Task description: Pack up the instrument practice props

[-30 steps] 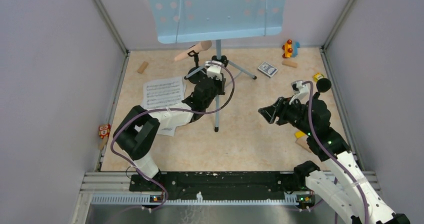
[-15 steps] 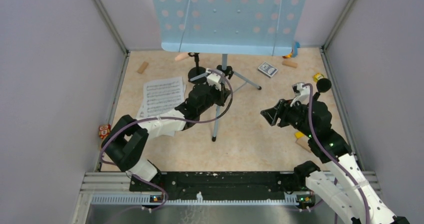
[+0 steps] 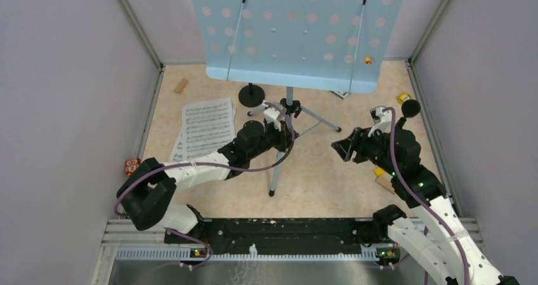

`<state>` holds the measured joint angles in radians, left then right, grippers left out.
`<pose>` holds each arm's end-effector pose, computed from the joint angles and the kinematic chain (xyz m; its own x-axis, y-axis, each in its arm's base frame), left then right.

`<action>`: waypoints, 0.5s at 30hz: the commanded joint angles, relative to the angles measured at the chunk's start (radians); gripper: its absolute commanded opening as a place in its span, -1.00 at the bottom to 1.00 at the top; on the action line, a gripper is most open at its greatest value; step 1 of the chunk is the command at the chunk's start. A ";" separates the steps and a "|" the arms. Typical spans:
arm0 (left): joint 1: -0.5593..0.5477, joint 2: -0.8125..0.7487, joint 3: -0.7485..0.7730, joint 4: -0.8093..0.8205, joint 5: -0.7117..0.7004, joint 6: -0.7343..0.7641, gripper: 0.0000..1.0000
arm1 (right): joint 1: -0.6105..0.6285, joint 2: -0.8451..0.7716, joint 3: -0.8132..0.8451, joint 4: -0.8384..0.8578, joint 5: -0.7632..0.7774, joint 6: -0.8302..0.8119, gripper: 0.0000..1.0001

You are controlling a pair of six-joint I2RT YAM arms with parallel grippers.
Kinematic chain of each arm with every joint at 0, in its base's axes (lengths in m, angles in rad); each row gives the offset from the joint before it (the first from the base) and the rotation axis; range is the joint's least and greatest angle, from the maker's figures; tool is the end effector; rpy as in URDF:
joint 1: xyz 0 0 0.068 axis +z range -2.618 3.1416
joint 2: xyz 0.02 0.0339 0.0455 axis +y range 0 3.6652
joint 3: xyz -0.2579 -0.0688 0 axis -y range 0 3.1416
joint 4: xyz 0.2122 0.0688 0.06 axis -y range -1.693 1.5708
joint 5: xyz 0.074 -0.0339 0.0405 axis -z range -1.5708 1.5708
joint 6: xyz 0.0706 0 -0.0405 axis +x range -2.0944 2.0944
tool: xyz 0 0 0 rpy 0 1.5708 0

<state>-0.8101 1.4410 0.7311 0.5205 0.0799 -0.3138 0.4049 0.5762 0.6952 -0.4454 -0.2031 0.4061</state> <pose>0.2224 -0.2418 0.2493 -0.3630 -0.0649 -0.9295 0.6981 0.6418 -0.3174 0.1257 0.0694 0.2929 -0.4925 0.2099 -0.8446 -0.3994 0.8078 0.4336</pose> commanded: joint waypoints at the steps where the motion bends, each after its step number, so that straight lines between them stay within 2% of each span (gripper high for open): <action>1: -0.081 -0.060 -0.060 -0.090 0.075 -0.067 -0.78 | -0.001 -0.016 0.036 -0.001 -0.004 -0.024 0.12; 5: -0.084 -0.099 -0.096 -0.116 0.027 -0.072 -0.50 | -0.002 -0.024 0.025 0.039 -0.070 0.006 0.14; 11: -0.085 -0.125 -0.104 -0.142 -0.018 -0.068 0.14 | -0.002 -0.032 -0.017 0.149 -0.123 0.143 0.15; 15: -0.084 -0.155 -0.105 -0.167 -0.047 -0.057 0.40 | -0.001 -0.051 -0.041 0.212 -0.115 0.218 0.15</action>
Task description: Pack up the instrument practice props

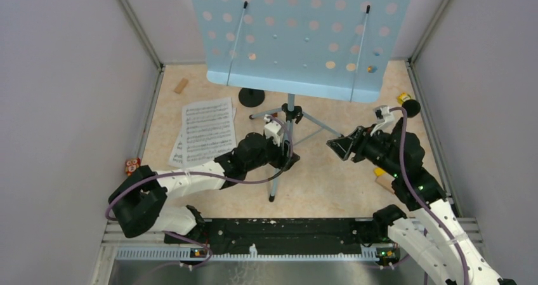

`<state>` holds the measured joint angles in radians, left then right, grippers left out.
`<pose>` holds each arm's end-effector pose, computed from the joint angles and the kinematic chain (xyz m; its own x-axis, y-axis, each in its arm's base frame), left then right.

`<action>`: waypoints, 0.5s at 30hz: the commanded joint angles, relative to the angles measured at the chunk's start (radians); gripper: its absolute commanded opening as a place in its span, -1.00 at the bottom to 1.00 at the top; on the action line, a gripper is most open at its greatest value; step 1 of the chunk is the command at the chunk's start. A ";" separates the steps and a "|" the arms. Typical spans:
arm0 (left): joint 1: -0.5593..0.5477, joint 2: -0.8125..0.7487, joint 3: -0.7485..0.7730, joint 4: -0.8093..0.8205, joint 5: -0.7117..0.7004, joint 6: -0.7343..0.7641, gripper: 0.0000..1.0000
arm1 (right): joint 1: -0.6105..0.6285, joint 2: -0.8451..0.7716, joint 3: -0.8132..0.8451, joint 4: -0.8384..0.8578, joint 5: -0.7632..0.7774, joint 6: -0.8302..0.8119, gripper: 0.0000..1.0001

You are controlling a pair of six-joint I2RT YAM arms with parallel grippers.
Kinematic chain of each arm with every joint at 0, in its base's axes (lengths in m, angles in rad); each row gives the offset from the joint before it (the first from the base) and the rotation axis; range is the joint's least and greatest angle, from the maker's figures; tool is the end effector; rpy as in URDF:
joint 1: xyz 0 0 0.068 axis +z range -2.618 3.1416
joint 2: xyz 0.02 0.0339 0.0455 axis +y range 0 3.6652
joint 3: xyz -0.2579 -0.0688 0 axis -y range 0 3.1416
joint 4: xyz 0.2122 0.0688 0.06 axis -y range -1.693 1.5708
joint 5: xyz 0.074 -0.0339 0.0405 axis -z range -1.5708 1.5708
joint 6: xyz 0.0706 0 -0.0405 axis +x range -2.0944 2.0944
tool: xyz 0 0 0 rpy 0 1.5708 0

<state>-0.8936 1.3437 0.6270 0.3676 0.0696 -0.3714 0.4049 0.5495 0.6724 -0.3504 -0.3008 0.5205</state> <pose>0.1823 -0.2346 0.2212 -0.4967 0.0400 -0.8670 0.6848 0.6318 -0.3632 0.1214 0.0748 0.3019 -0.4989 0.3029 -0.8120 -0.4535 0.7072 0.5425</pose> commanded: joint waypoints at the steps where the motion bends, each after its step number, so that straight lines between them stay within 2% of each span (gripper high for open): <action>1: -0.001 -0.074 -0.005 -0.023 -0.047 0.004 0.45 | -0.001 -0.029 -0.023 0.128 -0.011 0.118 0.16; 7: -0.001 -0.277 -0.067 -0.037 -0.144 0.041 0.84 | -0.001 -0.045 -0.050 0.147 0.013 0.150 0.17; 9: 0.000 -0.358 -0.101 0.003 -0.181 0.084 0.90 | -0.001 -0.043 -0.058 0.150 0.010 0.150 0.17; 12: 0.002 -0.460 -0.163 0.144 -0.209 0.188 0.94 | -0.001 -0.045 -0.079 0.172 -0.003 0.159 0.17; 15: 0.028 -0.493 -0.168 0.242 -0.153 0.271 0.95 | -0.001 -0.044 -0.101 0.203 -0.029 0.171 0.17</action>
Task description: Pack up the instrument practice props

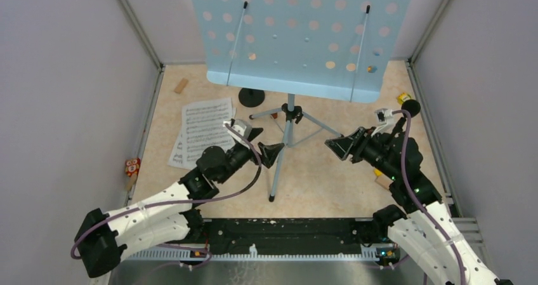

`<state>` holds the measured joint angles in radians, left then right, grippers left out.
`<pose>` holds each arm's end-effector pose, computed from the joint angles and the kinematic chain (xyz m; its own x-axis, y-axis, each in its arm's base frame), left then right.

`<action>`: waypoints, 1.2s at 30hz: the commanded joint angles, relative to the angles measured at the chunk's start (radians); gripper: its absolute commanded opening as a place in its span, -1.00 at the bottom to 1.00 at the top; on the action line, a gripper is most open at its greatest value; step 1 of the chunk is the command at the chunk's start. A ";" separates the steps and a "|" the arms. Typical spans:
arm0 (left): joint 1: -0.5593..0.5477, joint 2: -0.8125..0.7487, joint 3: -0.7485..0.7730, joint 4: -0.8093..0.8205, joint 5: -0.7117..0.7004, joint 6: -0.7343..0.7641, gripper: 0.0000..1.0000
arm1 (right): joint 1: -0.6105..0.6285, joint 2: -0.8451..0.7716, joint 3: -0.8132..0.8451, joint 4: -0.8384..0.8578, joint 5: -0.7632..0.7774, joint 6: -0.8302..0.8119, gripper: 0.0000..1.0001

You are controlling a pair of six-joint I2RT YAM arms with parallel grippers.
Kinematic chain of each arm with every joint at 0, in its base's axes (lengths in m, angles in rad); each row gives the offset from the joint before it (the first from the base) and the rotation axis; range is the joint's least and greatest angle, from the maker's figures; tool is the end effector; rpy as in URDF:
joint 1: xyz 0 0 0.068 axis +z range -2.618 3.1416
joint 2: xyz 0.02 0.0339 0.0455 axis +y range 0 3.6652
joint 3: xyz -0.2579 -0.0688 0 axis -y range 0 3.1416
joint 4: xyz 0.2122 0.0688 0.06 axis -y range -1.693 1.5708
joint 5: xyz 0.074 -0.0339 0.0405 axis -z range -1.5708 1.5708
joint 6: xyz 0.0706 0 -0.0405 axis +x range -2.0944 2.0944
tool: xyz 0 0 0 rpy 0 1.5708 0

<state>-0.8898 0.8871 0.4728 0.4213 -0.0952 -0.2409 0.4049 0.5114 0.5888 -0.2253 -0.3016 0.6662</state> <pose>0.1436 -0.1665 0.2839 -0.1660 -0.1724 -0.9709 0.6940 0.6790 -0.2392 0.1222 0.0752 0.2951 -0.5058 0.4252 -0.7505 -0.4243 0.6349 0.6457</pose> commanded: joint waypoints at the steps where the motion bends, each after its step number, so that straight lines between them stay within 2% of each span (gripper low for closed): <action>1: 0.046 -0.030 0.000 0.204 0.060 0.155 0.95 | -0.002 -0.007 -0.023 0.086 -0.036 0.027 0.17; 3: 0.122 0.000 0.021 0.264 0.192 0.132 0.93 | -0.001 -0.007 -0.028 0.095 -0.046 0.029 0.17; 6: 0.306 0.093 0.043 0.390 0.435 0.018 0.89 | -0.001 -0.007 -0.025 0.087 -0.048 0.021 0.17; 10: 0.361 0.204 0.115 0.456 0.607 0.012 0.86 | -0.001 -0.011 -0.019 0.066 -0.049 0.007 0.17; 15: 0.361 0.296 0.204 0.502 0.680 0.031 0.86 | -0.001 -0.016 -0.022 0.055 -0.044 0.002 0.17; 20: 0.361 0.362 0.261 0.496 0.686 0.061 0.83 | -0.002 -0.016 -0.025 0.055 -0.047 0.009 0.17; 27: 0.359 0.475 0.348 0.502 0.762 0.081 0.69 | -0.001 -0.017 -0.029 0.049 -0.047 0.009 0.17; 29: 0.359 0.503 0.363 0.515 0.768 0.082 0.59 | -0.002 -0.017 -0.030 0.049 -0.047 0.009 0.17; 30: 0.360 0.516 0.375 0.517 0.772 0.081 0.46 | -0.002 -0.017 -0.030 0.049 -0.047 0.009 0.17; 31: 0.359 0.542 0.398 0.516 0.790 0.075 0.23 | -0.001 -0.016 -0.031 0.049 -0.044 0.007 0.17; 36: 0.359 0.587 0.432 0.532 0.846 0.058 0.12 | -0.001 -0.007 -0.032 0.061 -0.040 0.011 0.17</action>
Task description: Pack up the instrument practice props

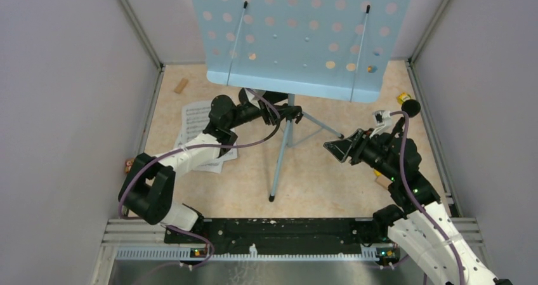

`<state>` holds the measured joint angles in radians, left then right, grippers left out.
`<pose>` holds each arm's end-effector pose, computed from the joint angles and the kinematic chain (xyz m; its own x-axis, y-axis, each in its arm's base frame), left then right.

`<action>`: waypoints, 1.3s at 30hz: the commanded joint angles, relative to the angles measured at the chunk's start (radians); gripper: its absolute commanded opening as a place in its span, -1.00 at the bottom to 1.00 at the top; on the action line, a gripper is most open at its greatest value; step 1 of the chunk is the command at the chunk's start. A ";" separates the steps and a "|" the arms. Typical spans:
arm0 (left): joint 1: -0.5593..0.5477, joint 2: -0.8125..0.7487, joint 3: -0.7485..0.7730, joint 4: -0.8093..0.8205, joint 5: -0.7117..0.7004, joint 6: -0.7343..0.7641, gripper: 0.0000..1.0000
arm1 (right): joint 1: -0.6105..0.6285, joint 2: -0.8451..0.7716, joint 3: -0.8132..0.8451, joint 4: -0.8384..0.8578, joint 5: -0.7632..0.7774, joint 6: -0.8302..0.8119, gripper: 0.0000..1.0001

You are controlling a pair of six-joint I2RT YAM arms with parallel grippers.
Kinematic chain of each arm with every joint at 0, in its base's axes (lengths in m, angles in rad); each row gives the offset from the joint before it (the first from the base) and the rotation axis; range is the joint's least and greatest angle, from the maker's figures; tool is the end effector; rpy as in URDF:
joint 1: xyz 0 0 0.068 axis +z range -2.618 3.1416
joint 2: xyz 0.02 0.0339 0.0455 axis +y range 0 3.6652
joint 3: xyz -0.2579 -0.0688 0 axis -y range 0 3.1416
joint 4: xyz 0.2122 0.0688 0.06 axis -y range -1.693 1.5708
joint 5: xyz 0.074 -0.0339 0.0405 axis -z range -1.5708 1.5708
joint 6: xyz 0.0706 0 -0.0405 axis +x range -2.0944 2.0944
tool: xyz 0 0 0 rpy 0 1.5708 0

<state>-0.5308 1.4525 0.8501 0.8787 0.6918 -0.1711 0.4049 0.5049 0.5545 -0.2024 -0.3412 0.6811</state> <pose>0.2548 -0.2018 0.3338 0.0753 -0.1963 -0.9777 0.9458 0.3248 0.0077 0.1213 0.0777 0.2873 -0.5338 0.4168 -0.7358 -0.4365 0.6094 0.6619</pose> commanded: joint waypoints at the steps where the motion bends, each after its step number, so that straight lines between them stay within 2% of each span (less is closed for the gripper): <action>1: 0.000 0.026 0.060 0.075 0.063 -0.015 0.11 | -0.001 0.003 0.003 0.042 -0.002 -0.003 0.17; 3: 0.000 0.033 0.066 0.073 0.066 -0.018 0.09 | -0.002 0.014 0.004 0.047 -0.005 -0.002 0.17; 5: -0.001 0.039 0.072 0.068 0.070 -0.016 -0.03 | -0.001 0.022 0.004 0.051 -0.005 0.001 0.17; 8: -0.001 0.045 0.083 0.044 0.086 -0.011 -0.30 | -0.001 0.034 0.001 0.064 -0.003 0.010 0.15; 12: 0.000 0.047 0.097 -0.003 0.116 -0.002 -0.83 | -0.001 0.067 0.003 0.105 0.000 0.051 0.07; 14: -0.001 0.044 0.099 -0.026 0.127 0.002 -0.99 | -0.001 0.087 -0.002 0.151 0.000 0.089 0.07; 20: 0.000 0.022 0.079 -0.097 0.126 0.043 -1.00 | 0.002 0.172 -0.062 0.470 0.036 0.254 0.06; 23: 0.000 0.008 0.065 -0.135 0.105 0.077 -0.99 | 0.042 0.235 -0.077 0.623 0.082 0.274 0.05; 28: 0.001 0.010 0.096 -0.258 0.095 0.145 -1.00 | 0.155 0.363 -0.029 0.756 0.163 0.226 0.03; 33: 0.002 0.021 0.079 -0.233 0.103 0.138 -1.00 | 0.175 0.487 -0.015 0.868 0.164 0.258 -0.08; 39: 0.002 0.030 0.063 -0.196 0.109 0.127 -1.00 | 0.176 0.536 -0.010 0.931 0.197 0.235 -0.16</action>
<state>-0.5346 1.4635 0.9314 0.7212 0.7959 -0.0982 0.5743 1.0233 0.4919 0.5911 -0.1795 0.9283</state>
